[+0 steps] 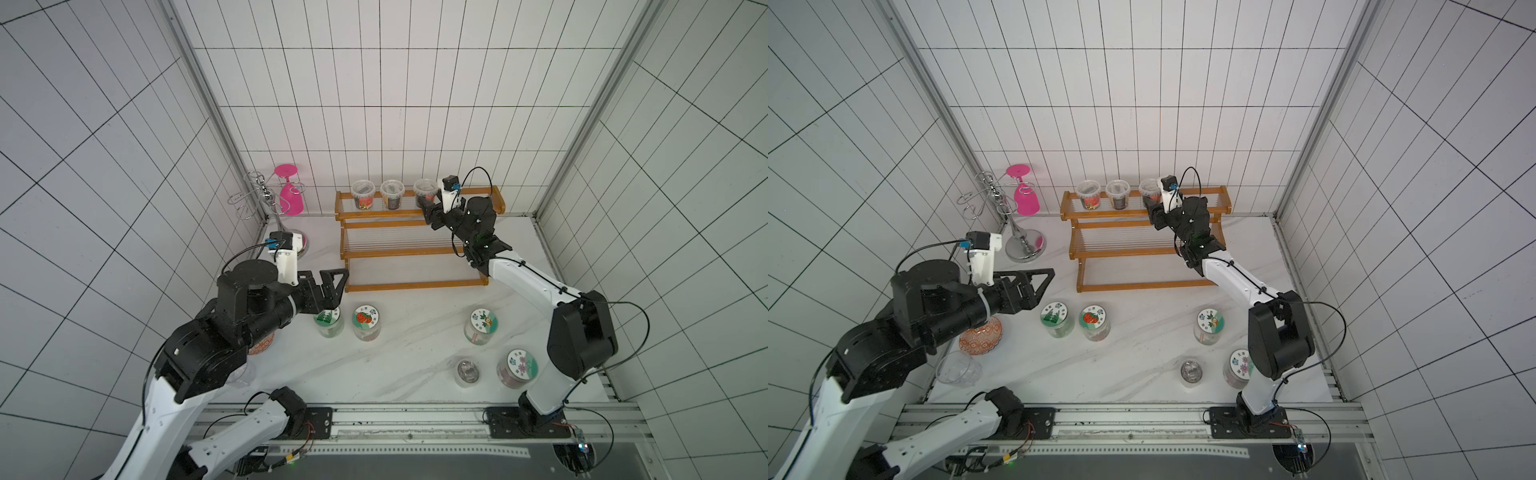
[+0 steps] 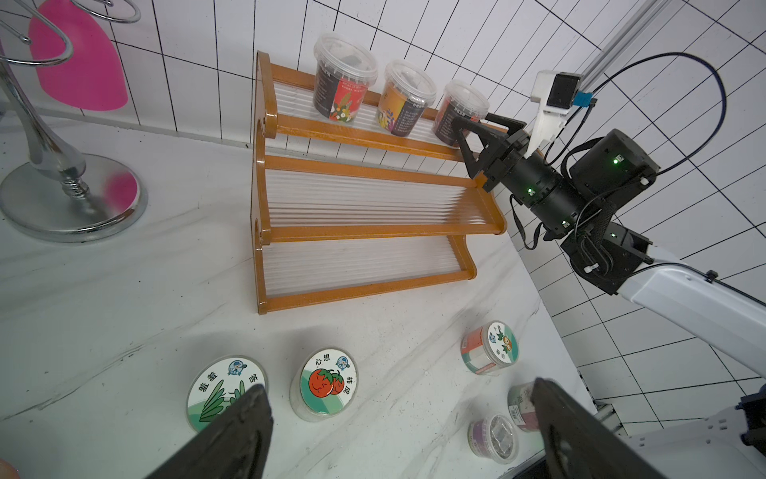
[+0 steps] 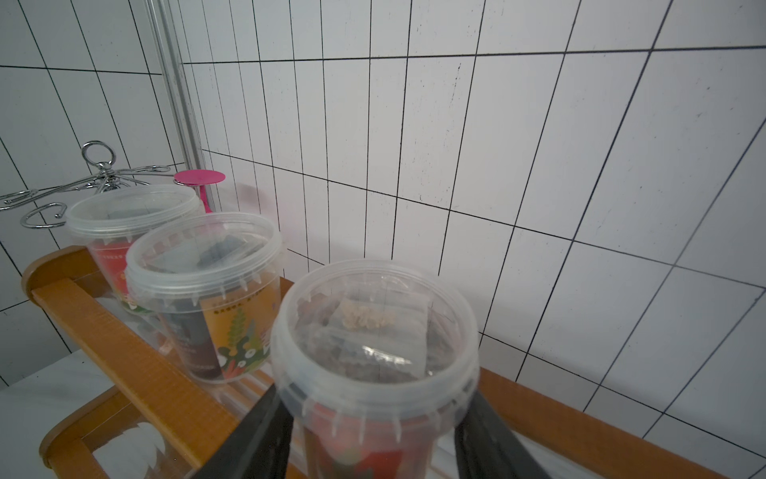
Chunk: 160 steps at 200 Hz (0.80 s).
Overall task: Place the seed container on the shelf
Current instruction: Place the seed jar on the shelf.
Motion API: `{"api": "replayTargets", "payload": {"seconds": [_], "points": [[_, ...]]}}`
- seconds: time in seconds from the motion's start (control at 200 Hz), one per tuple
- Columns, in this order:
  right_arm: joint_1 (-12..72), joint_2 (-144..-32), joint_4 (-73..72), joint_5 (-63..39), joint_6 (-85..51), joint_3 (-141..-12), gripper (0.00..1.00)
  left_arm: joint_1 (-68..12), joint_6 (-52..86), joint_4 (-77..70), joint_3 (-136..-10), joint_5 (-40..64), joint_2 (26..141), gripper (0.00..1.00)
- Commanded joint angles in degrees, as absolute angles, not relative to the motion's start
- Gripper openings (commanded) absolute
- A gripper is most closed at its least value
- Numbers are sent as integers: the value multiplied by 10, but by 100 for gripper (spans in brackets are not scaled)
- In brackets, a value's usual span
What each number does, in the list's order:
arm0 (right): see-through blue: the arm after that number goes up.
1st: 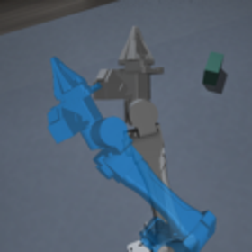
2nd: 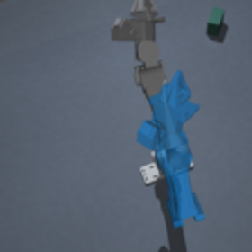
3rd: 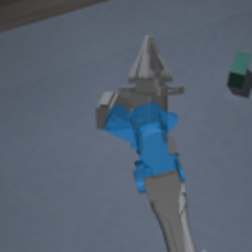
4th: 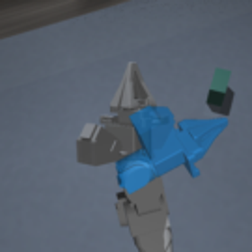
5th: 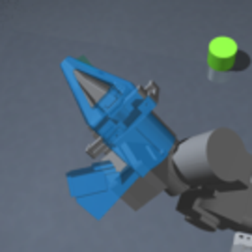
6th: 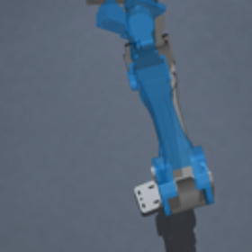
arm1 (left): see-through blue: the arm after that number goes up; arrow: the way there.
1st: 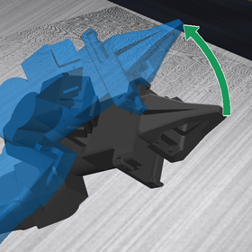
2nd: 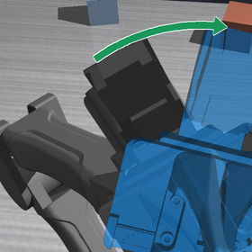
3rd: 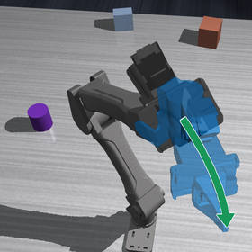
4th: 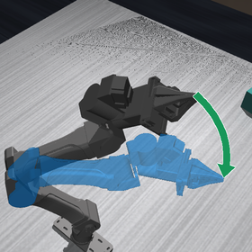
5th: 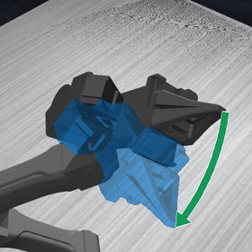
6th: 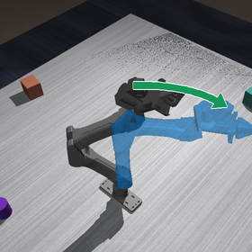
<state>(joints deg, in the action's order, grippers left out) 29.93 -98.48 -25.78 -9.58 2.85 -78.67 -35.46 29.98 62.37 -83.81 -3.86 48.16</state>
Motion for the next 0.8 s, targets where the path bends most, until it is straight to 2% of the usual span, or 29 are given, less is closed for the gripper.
{"api": "replayTargets", "payload": {"seconds": [0.0,0.095,0.26,0.37,0.795], "points": [[291,-997,-247,-95,33,-822,61,-352,300,615,-835,-45,475,99],[292,-997,-244,-99,32,-824,63,-352,300,616,-834,-45,476,98],[292,-979,-237,-100,36,-809,77,-352,298,616,-835,-44,479,98],[292,-959,-225,-100,44,-794,82,-352,296,613,-834,-41,480,98],[292,-798,-96,-106,44,-713,85,-352,282,566,-797,15,489,99]]}}
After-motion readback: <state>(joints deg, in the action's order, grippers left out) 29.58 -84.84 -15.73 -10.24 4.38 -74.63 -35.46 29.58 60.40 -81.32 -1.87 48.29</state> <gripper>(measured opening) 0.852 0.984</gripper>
